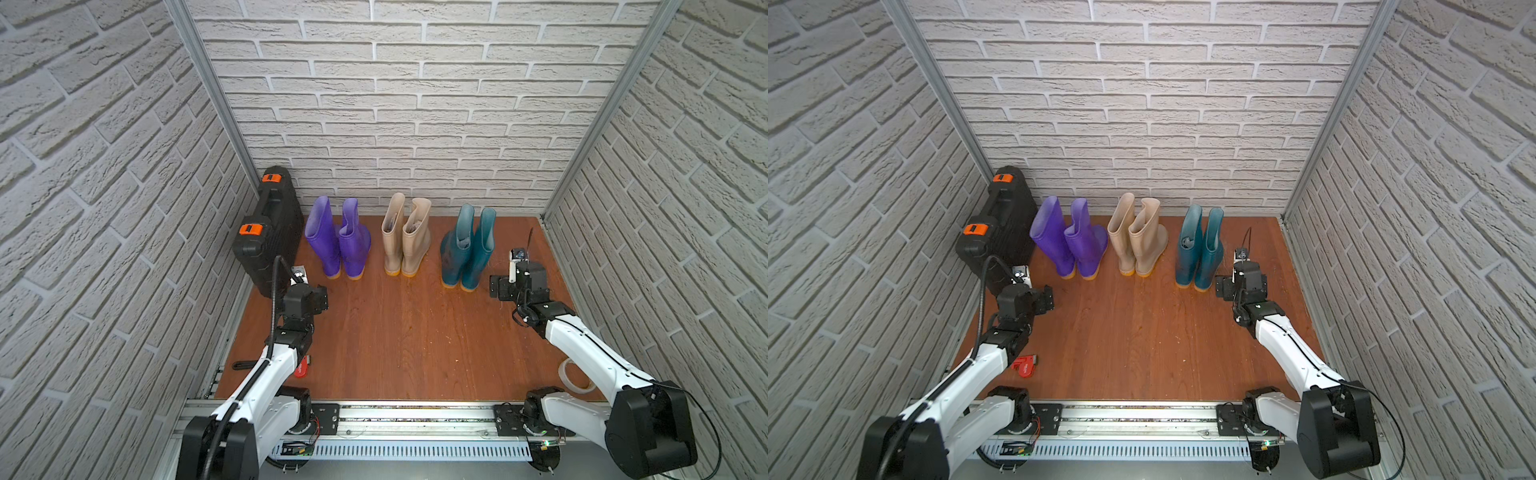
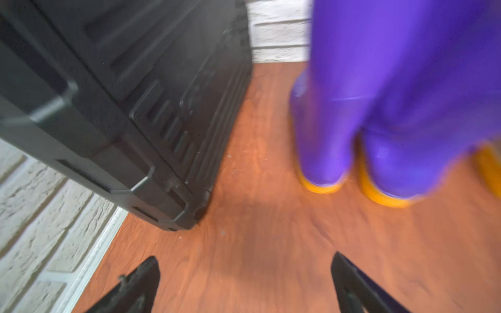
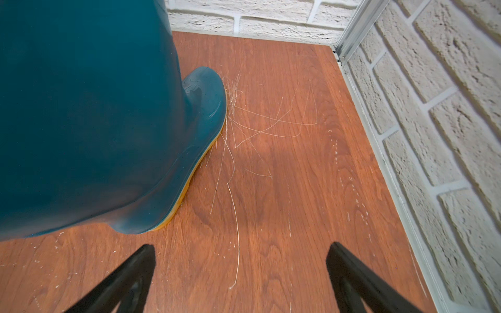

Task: Match and arrange rain boots in pairs
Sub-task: Reset both arms

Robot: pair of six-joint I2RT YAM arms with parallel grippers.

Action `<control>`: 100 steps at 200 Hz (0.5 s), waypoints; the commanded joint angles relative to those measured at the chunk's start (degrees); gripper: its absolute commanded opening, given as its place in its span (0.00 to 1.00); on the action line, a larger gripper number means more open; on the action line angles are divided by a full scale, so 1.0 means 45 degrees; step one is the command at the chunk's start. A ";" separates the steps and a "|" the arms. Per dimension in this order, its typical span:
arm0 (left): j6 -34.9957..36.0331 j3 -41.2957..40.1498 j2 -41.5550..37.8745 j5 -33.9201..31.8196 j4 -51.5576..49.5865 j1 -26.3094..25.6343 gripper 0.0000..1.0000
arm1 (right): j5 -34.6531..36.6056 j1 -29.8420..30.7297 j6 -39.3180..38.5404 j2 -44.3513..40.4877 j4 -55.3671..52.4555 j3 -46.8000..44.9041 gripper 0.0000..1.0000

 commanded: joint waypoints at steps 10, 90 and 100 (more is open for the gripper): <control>0.0650 -0.0490 0.2567 0.1009 0.5277 0.0839 0.98 | -0.0328 -0.0227 -0.0521 0.0410 0.1710 -0.0010 1.00; 0.1570 -0.0306 0.6393 0.2569 0.9179 0.1377 0.98 | -0.1537 -0.0851 -0.0566 0.2287 0.6489 -0.1925 1.00; 0.1552 -0.0502 0.6920 0.2666 1.0004 0.1441 0.98 | -0.2083 -0.1021 -0.0551 0.2653 0.6825 -0.1980 1.00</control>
